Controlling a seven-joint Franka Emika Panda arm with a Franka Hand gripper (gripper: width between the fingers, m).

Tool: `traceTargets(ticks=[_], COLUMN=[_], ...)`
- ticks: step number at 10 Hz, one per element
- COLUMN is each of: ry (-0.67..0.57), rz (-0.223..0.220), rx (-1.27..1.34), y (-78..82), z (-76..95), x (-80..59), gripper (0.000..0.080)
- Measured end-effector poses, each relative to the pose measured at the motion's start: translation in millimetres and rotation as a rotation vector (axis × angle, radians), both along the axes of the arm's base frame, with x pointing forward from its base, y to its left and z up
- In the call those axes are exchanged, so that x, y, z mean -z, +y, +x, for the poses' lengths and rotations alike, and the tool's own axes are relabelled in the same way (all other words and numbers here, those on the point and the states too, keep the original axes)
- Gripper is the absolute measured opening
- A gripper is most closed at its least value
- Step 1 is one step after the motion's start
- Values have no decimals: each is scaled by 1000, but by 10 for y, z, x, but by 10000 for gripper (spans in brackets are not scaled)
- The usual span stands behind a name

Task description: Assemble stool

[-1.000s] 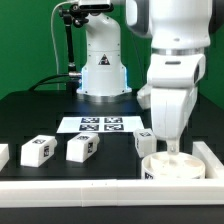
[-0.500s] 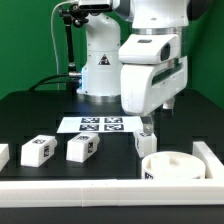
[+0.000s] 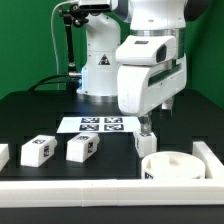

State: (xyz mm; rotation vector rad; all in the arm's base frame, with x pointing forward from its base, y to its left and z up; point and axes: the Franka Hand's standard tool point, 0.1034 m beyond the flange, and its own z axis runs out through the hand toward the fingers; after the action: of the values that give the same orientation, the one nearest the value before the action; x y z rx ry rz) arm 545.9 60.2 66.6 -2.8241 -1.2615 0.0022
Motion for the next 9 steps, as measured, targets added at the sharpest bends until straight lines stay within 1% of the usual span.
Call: traceTargets(ticks=[1, 2, 4, 8, 9], ry=[7, -1, -7, 6, 14], rz=[-1, -8, -12, -3, 2], rx=[120, 230, 402, 595, 677], y=[-125, -194, -257, -214, -199], z=[1, 1, -30, -33, -36], x=[47, 54, 85, 88, 93], gripper=[649, 649, 649, 649, 649])
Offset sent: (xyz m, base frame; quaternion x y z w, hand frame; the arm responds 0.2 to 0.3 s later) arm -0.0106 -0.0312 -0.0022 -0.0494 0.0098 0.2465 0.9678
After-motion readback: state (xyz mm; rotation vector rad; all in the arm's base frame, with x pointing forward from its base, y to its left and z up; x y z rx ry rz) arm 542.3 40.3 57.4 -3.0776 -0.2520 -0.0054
